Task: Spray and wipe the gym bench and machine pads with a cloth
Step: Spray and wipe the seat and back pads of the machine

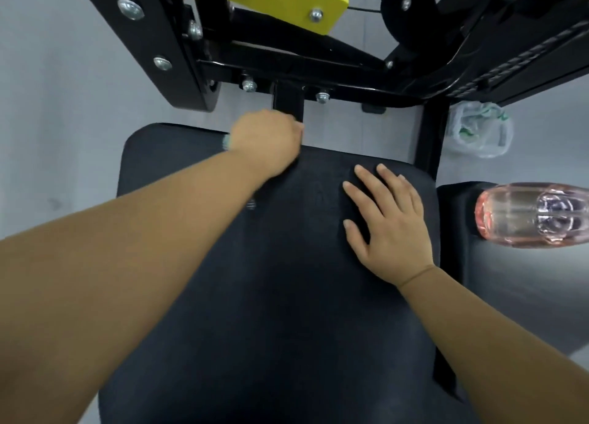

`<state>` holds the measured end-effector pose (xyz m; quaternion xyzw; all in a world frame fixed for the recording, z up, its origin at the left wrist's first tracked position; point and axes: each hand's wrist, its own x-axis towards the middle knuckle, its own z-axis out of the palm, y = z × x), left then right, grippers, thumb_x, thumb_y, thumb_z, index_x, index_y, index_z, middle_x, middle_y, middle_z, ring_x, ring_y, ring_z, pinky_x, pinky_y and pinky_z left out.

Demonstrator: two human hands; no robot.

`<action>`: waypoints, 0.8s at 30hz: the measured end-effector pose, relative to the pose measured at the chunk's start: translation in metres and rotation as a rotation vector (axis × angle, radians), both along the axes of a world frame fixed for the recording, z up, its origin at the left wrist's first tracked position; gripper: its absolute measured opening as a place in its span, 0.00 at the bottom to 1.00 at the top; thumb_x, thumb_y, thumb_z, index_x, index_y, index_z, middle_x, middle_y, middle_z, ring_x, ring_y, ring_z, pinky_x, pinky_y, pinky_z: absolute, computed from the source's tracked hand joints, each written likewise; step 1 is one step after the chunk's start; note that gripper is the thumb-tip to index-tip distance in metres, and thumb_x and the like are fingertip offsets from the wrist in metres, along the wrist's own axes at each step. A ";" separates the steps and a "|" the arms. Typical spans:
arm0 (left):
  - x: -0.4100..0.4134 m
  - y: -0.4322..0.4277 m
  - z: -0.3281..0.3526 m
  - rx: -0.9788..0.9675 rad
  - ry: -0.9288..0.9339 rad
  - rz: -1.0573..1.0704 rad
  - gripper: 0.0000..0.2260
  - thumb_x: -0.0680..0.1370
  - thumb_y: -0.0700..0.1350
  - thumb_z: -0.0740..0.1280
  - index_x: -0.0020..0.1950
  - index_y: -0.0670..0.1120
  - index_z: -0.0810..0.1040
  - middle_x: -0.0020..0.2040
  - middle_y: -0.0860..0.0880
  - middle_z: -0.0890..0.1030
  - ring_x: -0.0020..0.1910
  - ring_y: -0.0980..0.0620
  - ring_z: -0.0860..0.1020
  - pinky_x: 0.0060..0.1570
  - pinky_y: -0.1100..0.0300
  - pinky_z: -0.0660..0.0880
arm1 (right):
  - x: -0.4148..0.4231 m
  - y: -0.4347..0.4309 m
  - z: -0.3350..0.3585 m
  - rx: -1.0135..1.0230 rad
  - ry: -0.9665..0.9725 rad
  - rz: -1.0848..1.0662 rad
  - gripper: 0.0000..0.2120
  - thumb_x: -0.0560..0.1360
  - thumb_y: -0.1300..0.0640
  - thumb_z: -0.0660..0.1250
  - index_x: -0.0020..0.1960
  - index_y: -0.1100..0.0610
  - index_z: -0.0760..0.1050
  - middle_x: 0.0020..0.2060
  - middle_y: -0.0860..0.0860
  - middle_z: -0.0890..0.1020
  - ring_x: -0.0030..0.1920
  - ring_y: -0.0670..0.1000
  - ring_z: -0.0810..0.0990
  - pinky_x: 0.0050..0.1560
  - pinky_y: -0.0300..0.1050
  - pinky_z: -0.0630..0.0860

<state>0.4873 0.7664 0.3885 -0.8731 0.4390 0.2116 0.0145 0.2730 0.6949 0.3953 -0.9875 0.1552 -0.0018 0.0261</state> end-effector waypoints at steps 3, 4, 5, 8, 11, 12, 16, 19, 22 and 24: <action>-0.044 -0.043 0.010 -0.082 0.086 -0.110 0.17 0.83 0.46 0.49 0.58 0.42 0.76 0.55 0.43 0.79 0.53 0.43 0.76 0.44 0.53 0.67 | -0.001 0.000 -0.002 0.022 -0.058 -0.024 0.21 0.74 0.49 0.60 0.62 0.60 0.75 0.63 0.59 0.74 0.68 0.58 0.65 0.71 0.56 0.59; -0.054 -0.055 0.012 -0.095 0.123 -0.138 0.18 0.83 0.47 0.48 0.58 0.42 0.76 0.55 0.43 0.79 0.52 0.44 0.76 0.43 0.54 0.66 | -0.002 -0.001 -0.002 0.031 -0.078 -0.039 0.20 0.74 0.50 0.61 0.60 0.61 0.76 0.61 0.59 0.75 0.67 0.58 0.66 0.71 0.56 0.59; -0.057 -0.060 0.013 -0.102 0.161 -0.151 0.18 0.83 0.48 0.48 0.57 0.42 0.76 0.55 0.43 0.78 0.51 0.45 0.75 0.42 0.55 0.64 | -0.002 0.000 -0.003 0.037 -0.094 -0.050 0.20 0.73 0.50 0.61 0.58 0.62 0.76 0.59 0.60 0.76 0.66 0.58 0.67 0.70 0.56 0.60; -0.035 -0.046 0.010 -0.090 0.186 -0.135 0.18 0.83 0.47 0.49 0.48 0.41 0.76 0.51 0.39 0.79 0.43 0.44 0.72 0.41 0.55 0.66 | -0.004 -0.002 -0.003 0.056 -0.125 -0.059 0.18 0.72 0.51 0.62 0.55 0.61 0.77 0.57 0.58 0.77 0.64 0.57 0.68 0.69 0.54 0.61; 0.007 0.001 0.004 -0.038 0.072 -0.011 0.20 0.83 0.48 0.50 0.44 0.39 0.76 0.48 0.37 0.78 0.45 0.39 0.74 0.39 0.55 0.64 | -0.004 -0.003 -0.003 0.068 -0.149 -0.060 0.17 0.72 0.50 0.63 0.56 0.60 0.77 0.57 0.57 0.78 0.64 0.57 0.69 0.70 0.53 0.62; 0.015 0.015 0.004 -0.021 0.031 0.023 0.20 0.83 0.49 0.50 0.47 0.39 0.75 0.48 0.36 0.78 0.47 0.38 0.75 0.39 0.55 0.63 | -0.005 -0.003 -0.003 0.069 -0.156 -0.060 0.17 0.72 0.50 0.63 0.55 0.60 0.77 0.57 0.57 0.78 0.64 0.57 0.69 0.69 0.54 0.62; 0.005 0.009 0.000 0.000 0.016 0.076 0.19 0.83 0.47 0.50 0.53 0.38 0.76 0.50 0.37 0.78 0.50 0.37 0.76 0.41 0.53 0.65 | -0.004 -0.002 -0.004 0.077 -0.171 -0.049 0.17 0.72 0.51 0.63 0.55 0.60 0.77 0.56 0.57 0.78 0.63 0.58 0.70 0.69 0.55 0.63; -0.031 -0.033 0.004 -0.010 0.071 0.061 0.14 0.83 0.43 0.52 0.57 0.40 0.75 0.52 0.39 0.78 0.51 0.39 0.76 0.42 0.52 0.69 | -0.005 -0.002 -0.006 0.108 -0.215 -0.051 0.16 0.70 0.54 0.63 0.55 0.59 0.73 0.56 0.58 0.78 0.63 0.58 0.70 0.69 0.55 0.62; -0.068 -0.071 0.013 -0.057 0.127 -0.026 0.17 0.83 0.47 0.49 0.56 0.42 0.76 0.53 0.43 0.79 0.48 0.45 0.75 0.41 0.53 0.67 | -0.006 -0.003 -0.008 0.154 -0.289 -0.083 0.16 0.67 0.58 0.62 0.54 0.59 0.68 0.57 0.60 0.75 0.63 0.59 0.68 0.68 0.53 0.62; -0.080 -0.081 0.017 -0.097 0.191 -0.061 0.18 0.83 0.50 0.48 0.49 0.44 0.74 0.50 0.44 0.79 0.43 0.48 0.71 0.41 0.55 0.64 | -0.008 -0.002 -0.009 0.136 -0.336 -0.151 0.16 0.66 0.58 0.62 0.53 0.58 0.67 0.58 0.57 0.71 0.61 0.60 0.68 0.65 0.54 0.62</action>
